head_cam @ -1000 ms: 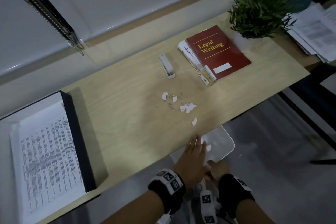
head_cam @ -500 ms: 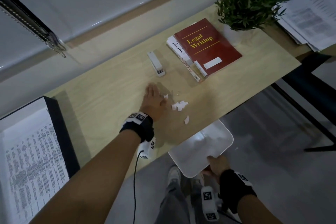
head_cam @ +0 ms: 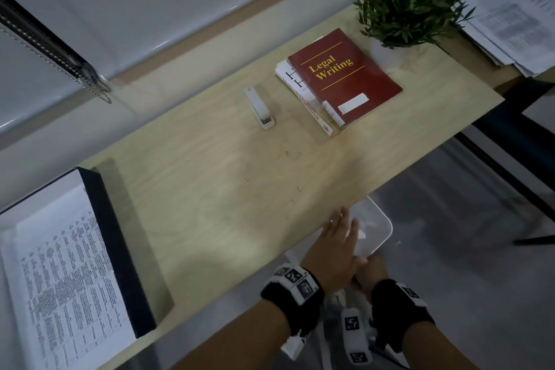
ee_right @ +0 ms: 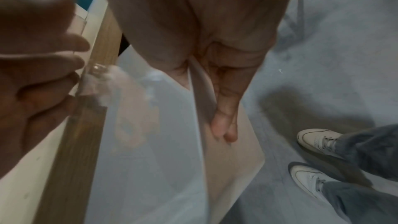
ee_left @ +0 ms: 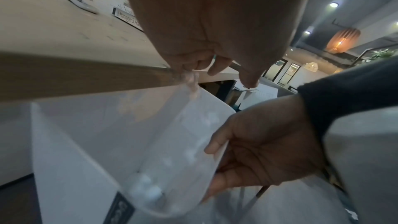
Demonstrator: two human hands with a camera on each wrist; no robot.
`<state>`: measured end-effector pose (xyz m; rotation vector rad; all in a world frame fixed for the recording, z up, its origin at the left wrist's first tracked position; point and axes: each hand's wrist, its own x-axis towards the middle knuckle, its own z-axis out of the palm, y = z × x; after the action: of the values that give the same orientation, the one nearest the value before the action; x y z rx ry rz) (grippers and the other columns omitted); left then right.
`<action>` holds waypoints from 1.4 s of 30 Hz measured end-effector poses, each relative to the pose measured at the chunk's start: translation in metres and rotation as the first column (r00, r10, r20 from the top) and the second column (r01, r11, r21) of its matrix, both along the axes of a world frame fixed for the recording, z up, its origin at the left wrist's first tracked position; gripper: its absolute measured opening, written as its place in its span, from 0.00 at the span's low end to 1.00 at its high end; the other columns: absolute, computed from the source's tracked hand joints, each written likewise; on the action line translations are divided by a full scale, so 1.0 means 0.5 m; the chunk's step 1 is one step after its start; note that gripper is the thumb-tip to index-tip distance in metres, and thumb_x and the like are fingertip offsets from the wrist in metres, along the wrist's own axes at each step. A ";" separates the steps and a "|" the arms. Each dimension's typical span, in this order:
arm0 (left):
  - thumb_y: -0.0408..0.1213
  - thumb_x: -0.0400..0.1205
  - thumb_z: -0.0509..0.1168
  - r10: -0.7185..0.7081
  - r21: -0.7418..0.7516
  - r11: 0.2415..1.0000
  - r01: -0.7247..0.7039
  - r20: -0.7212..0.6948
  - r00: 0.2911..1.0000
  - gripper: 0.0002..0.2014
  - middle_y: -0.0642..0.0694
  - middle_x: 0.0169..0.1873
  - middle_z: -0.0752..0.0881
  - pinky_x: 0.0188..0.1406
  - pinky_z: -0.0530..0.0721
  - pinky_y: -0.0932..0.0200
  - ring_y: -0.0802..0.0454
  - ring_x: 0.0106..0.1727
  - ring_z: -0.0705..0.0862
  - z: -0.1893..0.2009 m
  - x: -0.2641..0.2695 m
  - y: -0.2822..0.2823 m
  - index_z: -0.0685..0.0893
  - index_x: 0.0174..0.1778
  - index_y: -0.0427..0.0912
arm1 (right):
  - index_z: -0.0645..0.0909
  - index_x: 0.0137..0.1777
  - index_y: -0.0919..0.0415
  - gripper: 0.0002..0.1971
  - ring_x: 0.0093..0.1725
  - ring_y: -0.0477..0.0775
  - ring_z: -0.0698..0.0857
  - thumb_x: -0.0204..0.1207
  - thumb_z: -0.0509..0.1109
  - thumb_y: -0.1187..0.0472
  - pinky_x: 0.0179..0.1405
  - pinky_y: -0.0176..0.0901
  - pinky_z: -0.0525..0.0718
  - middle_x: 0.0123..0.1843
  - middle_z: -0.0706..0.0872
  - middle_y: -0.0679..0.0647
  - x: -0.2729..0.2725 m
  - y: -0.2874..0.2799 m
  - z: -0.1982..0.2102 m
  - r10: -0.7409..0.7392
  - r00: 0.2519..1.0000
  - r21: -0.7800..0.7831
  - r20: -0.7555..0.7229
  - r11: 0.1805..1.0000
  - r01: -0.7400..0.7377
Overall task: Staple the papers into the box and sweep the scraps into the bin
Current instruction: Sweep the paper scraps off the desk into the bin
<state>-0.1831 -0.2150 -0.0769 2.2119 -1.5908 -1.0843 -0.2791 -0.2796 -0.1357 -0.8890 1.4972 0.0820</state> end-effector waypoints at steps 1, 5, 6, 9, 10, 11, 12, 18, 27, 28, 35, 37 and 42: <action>0.47 0.85 0.55 -0.011 -0.027 1.000 0.010 -0.011 1.000 0.35 0.28 0.82 0.42 0.84 0.47 0.39 0.34 0.84 0.41 0.006 -0.004 0.004 0.49 0.81 0.30 | 0.80 0.39 0.75 0.08 0.22 0.58 0.80 0.75 0.60 0.78 0.19 0.44 0.82 0.31 0.81 0.65 -0.001 0.001 0.002 0.004 1.000 -0.003 0.007 1.000 -0.004; 0.58 0.82 0.42 0.200 -0.146 0.969 -0.199 -0.006 0.980 0.39 0.33 0.83 0.46 0.83 0.40 0.48 0.38 0.84 0.44 0.013 0.090 0.035 0.50 0.82 0.32 | 0.76 0.39 0.66 0.10 0.32 0.63 0.82 0.79 0.58 0.75 0.10 0.43 0.82 0.39 0.82 0.66 0.003 0.000 0.003 -0.052 0.998 0.040 0.035 0.998 0.050; 0.56 0.82 0.41 0.268 -0.180 0.950 -0.257 0.041 0.963 0.37 0.33 0.83 0.46 0.84 0.40 0.45 0.37 0.84 0.43 0.003 0.134 0.048 0.51 0.81 0.32 | 0.76 0.41 0.67 0.09 0.33 0.64 0.82 0.80 0.58 0.75 0.11 0.43 0.83 0.42 0.82 0.67 0.005 0.000 0.004 -0.049 0.998 0.050 0.032 0.998 0.047; 0.52 0.84 0.44 0.529 -0.046 0.848 -0.529 0.145 0.836 0.37 0.30 0.82 0.39 0.84 0.40 0.42 0.34 0.83 0.37 -0.015 0.261 0.087 0.42 0.81 0.29 | 0.75 0.53 0.72 0.06 0.35 0.64 0.82 0.80 0.58 0.74 0.11 0.44 0.84 0.46 0.81 0.68 0.002 0.000 0.005 -0.048 0.998 0.068 0.040 0.997 0.046; 0.50 0.86 0.46 0.573 0.028 0.812 -0.583 0.150 0.806 0.37 0.30 0.82 0.36 0.84 0.40 0.44 0.35 0.83 0.35 -0.013 0.287 0.095 0.38 0.80 0.29 | 0.75 0.54 0.72 0.07 0.35 0.64 0.83 0.80 0.58 0.74 0.12 0.44 0.84 0.45 0.82 0.68 0.002 0.001 0.006 -0.045 0.998 0.067 0.041 0.997 0.042; 0.49 0.87 0.47 0.584 0.073 0.798 -0.599 0.153 0.797 0.36 0.31 0.82 0.34 0.84 0.40 0.45 0.37 0.83 0.34 -0.009 0.300 0.098 0.36 0.80 0.29 | 0.75 0.55 0.72 0.07 0.35 0.64 0.83 0.81 0.58 0.74 0.12 0.44 0.84 0.44 0.82 0.67 0.001 0.001 0.006 -0.043 0.998 0.067 0.043 0.997 0.040; 0.49 0.87 0.47 0.574 0.088 0.803 -0.590 0.157 0.804 0.37 0.32 0.81 0.33 0.84 0.39 0.45 0.38 0.83 0.33 -0.008 0.299 0.098 0.35 0.79 0.30 | 0.75 0.56 0.72 0.07 0.35 0.64 0.83 0.81 0.58 0.73 0.13 0.44 0.85 0.45 0.82 0.67 0.002 0.002 0.009 -0.036 0.999 0.067 0.038 0.997 0.034; 0.71 0.71 0.22 0.327 0.045 0.940 -0.337 0.151 0.933 0.53 0.30 0.81 0.36 0.81 0.35 0.45 0.34 0.82 0.34 -0.030 0.139 0.087 0.38 0.80 0.29 | 0.74 0.55 0.72 0.07 0.34 0.64 0.83 0.80 0.58 0.74 0.12 0.43 0.83 0.51 0.81 0.71 0.006 0.008 0.011 -0.037 0.999 0.076 0.037 0.996 0.034; 0.69 0.74 0.28 0.029 -0.023 0.999 -0.029 0.007 1.000 0.44 0.36 0.77 0.32 0.83 0.36 0.45 0.39 0.79 0.29 -0.018 0.004 0.067 0.19 0.72 0.39 | 0.78 0.53 0.80 0.09 0.31 0.64 0.85 0.77 0.61 0.75 0.19 0.46 0.86 0.40 0.84 0.71 -0.009 0.009 -0.003 -0.037 0.999 0.068 0.010 0.997 0.036; 0.70 0.73 0.28 0.075 -0.045 0.996 -0.075 0.002 0.997 0.47 0.37 0.78 0.33 0.82 0.35 0.49 0.40 0.80 0.31 -0.012 0.023 0.060 0.25 0.76 0.36 | 0.77 0.55 0.78 0.09 0.32 0.65 0.85 0.77 0.60 0.75 0.17 0.47 0.86 0.44 0.84 0.72 -0.009 0.008 -0.001 -0.044 0.999 0.073 0.020 0.996 0.042; 0.48 0.86 0.46 0.426 0.006 0.901 -0.434 0.172 0.888 0.36 0.27 0.81 0.36 0.83 0.37 0.45 0.33 0.82 0.34 -0.006 0.270 -0.028 0.37 0.79 0.27 | 0.80 0.49 0.74 0.08 0.39 0.70 0.87 0.73 0.63 0.71 0.35 0.69 0.89 0.43 0.86 0.71 -0.024 -0.006 -0.002 -0.023 1.000 -0.004 -0.003 1.000 0.023; 0.46 0.87 0.48 0.436 0.033 0.893 -0.450 0.194 0.879 0.36 0.28 0.81 0.35 0.83 0.37 0.44 0.33 0.82 0.34 -0.013 0.301 -0.054 0.36 0.79 0.28 | 0.79 0.51 0.73 0.08 0.37 0.70 0.87 0.75 0.61 0.74 0.26 0.61 0.90 0.45 0.85 0.72 -0.030 -0.010 0.012 -0.046 0.999 0.007 0.015 0.999 0.046; 0.56 0.84 0.47 0.398 0.057 0.908 -0.414 0.187 0.898 0.41 0.34 0.82 0.32 0.83 0.36 0.44 0.38 0.83 0.32 -0.021 0.293 -0.101 0.34 0.80 0.32 | 0.77 0.49 0.73 0.08 0.35 0.66 0.85 0.77 0.57 0.77 0.14 0.45 0.85 0.47 0.83 0.74 -0.041 -0.026 0.023 -0.053 0.997 0.038 0.055 0.998 0.051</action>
<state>-0.0365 -0.2655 -0.0872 2.6048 -1.0666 -0.8808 -0.2995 -0.2928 -0.1242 -0.8166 1.4615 0.0458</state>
